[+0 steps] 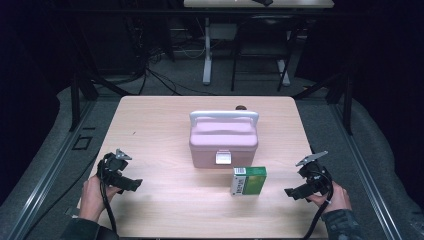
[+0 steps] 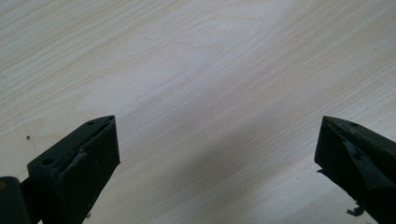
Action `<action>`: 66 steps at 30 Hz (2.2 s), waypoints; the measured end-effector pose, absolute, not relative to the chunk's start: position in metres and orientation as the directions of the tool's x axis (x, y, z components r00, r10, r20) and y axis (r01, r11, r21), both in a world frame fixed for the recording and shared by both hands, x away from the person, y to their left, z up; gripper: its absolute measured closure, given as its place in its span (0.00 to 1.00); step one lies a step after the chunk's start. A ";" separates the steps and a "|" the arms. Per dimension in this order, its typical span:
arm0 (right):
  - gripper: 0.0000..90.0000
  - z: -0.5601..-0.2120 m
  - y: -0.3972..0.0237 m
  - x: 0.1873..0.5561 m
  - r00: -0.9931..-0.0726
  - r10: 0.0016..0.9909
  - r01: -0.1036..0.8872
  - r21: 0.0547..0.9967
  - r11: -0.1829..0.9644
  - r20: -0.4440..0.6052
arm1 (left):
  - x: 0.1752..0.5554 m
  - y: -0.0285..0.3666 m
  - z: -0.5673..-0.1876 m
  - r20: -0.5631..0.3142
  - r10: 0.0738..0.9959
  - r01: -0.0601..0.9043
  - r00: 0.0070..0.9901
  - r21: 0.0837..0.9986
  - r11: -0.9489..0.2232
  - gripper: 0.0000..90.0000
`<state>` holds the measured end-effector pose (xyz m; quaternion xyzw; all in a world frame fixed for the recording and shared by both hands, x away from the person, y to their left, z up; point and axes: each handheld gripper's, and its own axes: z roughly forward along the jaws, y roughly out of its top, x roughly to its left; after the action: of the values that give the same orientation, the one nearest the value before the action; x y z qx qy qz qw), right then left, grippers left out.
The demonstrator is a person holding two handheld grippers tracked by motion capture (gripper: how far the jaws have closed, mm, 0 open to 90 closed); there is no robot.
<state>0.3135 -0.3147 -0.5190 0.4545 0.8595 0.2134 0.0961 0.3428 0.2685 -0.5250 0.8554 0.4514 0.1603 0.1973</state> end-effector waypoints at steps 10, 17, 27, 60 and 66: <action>0.00 -0.513 -0.307 0.312 -0.622 0.783 0.716 0.424 0.554 0.028 | 0.342 0.265 -0.526 0.101 0.830 0.709 0.549 0.468 -0.527 0.00; 0.00 -0.508 -0.303 0.313 -0.651 0.759 0.701 0.400 0.591 0.019 | 0.343 0.264 -0.529 0.096 0.826 0.713 0.555 0.456 -0.532 0.00; 0.00 -0.499 -0.291 0.313 -0.699 0.715 0.666 0.375 0.645 0.013 | 0.343 0.263 -0.533 0.088 0.820 0.713 0.566 0.447 -0.540 0.00; 0.00 -0.439 -0.234 0.337 -0.889 0.458 0.439 0.289 0.851 0.000 | 0.344 0.261 -0.536 0.075 0.806 0.710 0.587 0.430 -0.558 0.00; 0.00 -0.428 -0.213 0.342 -0.915 0.403 0.384 0.264 0.885 -0.019 | 0.344 0.261 -0.537 0.072 0.804 0.711 0.591 0.425 -0.560 0.00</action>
<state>0.3417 -0.2129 -0.4285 0.2029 0.9700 0.1285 0.0368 0.3440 0.2614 -0.5368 0.8737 0.4334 0.1301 0.1788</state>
